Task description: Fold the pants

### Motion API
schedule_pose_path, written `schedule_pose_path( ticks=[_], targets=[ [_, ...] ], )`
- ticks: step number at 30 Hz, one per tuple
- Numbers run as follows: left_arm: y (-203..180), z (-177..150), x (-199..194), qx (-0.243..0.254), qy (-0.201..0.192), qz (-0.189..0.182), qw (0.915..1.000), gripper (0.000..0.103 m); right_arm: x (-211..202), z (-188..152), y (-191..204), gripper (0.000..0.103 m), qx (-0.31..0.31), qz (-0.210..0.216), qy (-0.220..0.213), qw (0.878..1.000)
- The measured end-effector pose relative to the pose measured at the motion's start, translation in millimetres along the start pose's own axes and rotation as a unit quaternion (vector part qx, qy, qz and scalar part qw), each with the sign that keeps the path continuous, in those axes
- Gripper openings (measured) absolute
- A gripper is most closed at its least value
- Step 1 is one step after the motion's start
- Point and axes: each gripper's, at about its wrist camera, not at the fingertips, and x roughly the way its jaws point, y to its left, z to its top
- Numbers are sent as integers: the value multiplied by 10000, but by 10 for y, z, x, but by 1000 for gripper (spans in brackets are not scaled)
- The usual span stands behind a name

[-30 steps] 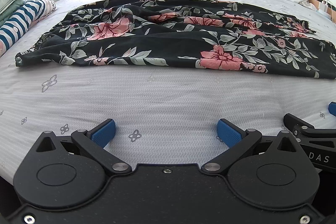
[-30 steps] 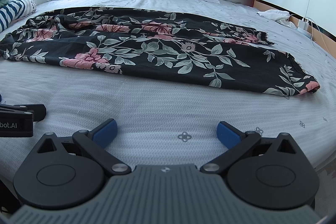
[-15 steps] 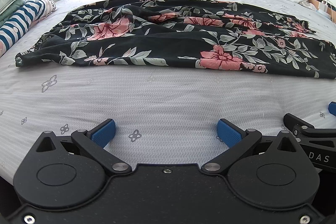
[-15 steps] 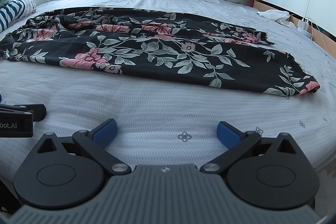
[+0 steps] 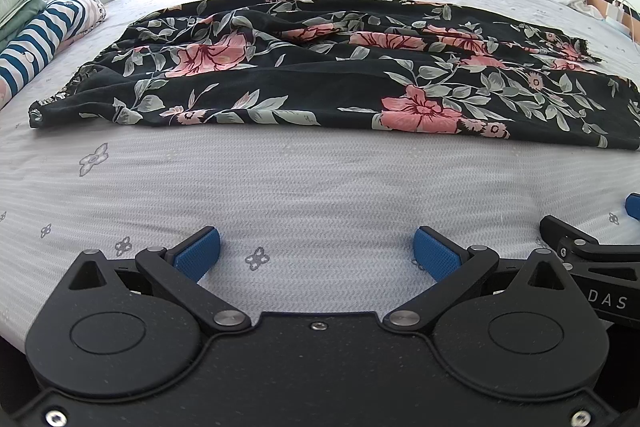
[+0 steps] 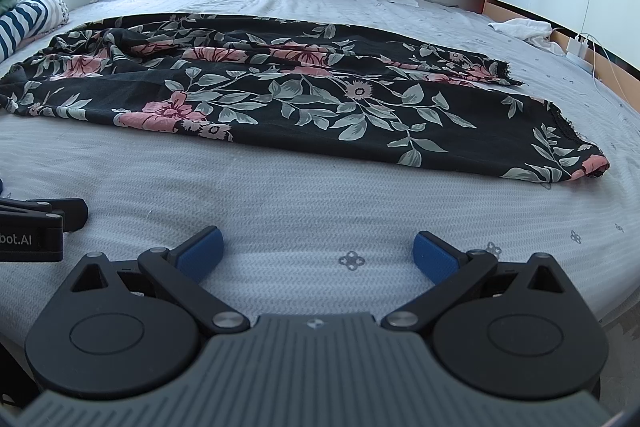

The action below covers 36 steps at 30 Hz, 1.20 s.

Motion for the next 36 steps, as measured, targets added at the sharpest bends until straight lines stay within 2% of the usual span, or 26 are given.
schedule_pose_path(
  ticks=[28, 36],
  targets=[
    [2, 2, 1, -2, 13, -6, 10000, 103, -13, -6, -13, 103, 65, -16, -9, 10000],
    [20, 37, 13, 31, 51, -81, 9999, 103, -58, -76, -14, 103, 105, -50, -237, 9997]
  ],
)
